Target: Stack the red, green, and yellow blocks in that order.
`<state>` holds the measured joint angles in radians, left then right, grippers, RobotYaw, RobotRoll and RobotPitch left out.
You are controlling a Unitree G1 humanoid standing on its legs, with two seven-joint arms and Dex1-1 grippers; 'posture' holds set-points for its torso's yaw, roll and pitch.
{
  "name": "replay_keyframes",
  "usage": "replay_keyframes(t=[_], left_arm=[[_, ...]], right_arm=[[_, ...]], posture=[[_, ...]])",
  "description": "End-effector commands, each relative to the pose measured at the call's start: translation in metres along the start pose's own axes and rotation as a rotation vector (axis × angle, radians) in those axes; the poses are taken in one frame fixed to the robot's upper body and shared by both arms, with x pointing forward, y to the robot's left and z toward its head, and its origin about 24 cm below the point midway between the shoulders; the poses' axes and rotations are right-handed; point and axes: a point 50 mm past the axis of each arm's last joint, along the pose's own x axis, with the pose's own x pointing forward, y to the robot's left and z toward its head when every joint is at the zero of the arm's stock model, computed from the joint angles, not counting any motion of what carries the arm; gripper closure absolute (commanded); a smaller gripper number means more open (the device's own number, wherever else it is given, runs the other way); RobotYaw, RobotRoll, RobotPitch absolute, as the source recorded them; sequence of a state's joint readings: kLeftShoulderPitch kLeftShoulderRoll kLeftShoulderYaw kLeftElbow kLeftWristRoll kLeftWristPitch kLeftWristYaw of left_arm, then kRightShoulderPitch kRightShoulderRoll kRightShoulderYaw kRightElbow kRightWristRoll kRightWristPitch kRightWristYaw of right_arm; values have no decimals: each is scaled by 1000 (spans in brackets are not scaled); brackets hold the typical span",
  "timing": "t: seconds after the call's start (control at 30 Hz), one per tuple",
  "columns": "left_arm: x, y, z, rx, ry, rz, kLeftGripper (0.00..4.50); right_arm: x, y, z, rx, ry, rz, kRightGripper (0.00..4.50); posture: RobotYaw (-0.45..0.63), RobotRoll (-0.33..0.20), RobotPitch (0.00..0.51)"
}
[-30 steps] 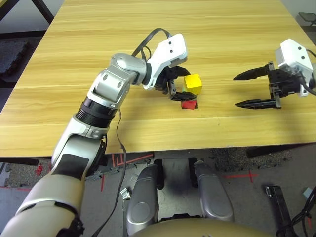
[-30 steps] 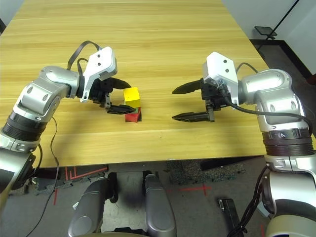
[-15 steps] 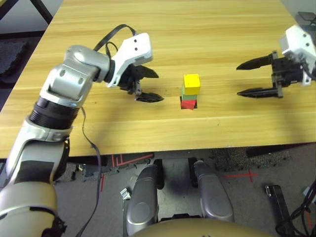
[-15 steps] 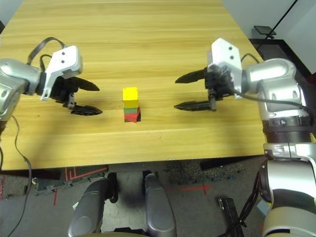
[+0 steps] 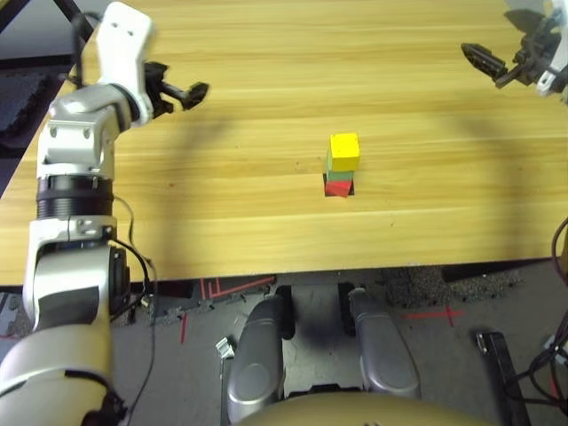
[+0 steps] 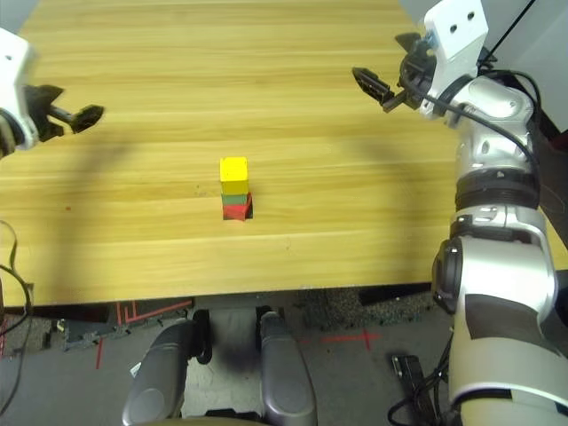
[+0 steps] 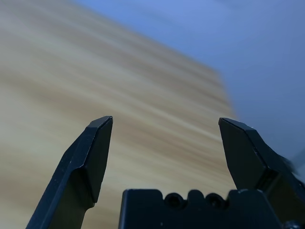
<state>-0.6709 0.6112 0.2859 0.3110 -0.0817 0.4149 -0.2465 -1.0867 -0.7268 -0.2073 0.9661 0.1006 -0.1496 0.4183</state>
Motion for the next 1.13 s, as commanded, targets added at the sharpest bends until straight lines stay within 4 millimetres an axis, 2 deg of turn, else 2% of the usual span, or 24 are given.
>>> replay_keyframes(t=[0.03,0.1,0.23,0.4,0.67,0.8,0.9,1.13], left_arm=[[-21,0,2,-7,-115,199,39],[-32,-10,-3,-11,-144,260,39],[-49,-39,-16,-22,-169,270,39],[-51,-58,-16,-50,-193,269,39],[-48,-57,-18,-25,-219,318,39],[-50,-49,-24,-24,-191,368,39],[-52,-45,-23,-50,-191,370,39],[-54,-40,-21,-32,-213,380,39]], right_arm=[[-15,-17,-19,60,15,-201,0],[-25,-21,-30,74,26,-263,0],[-47,-18,-51,102,60,-348,0],[-62,-11,-59,142,71,-366,0],[-86,22,-61,214,92,-317,0],[-102,39,-66,246,117,-296,0],[-105,41,-65,244,121,-290,0],[-94,32,-64,228,112,-297,0]], posture=[[270,113,279],[266,112,284],[249,105,294],[226,100,303],[168,81,337],[176,97,337],[174,94,335],[206,99,306]])
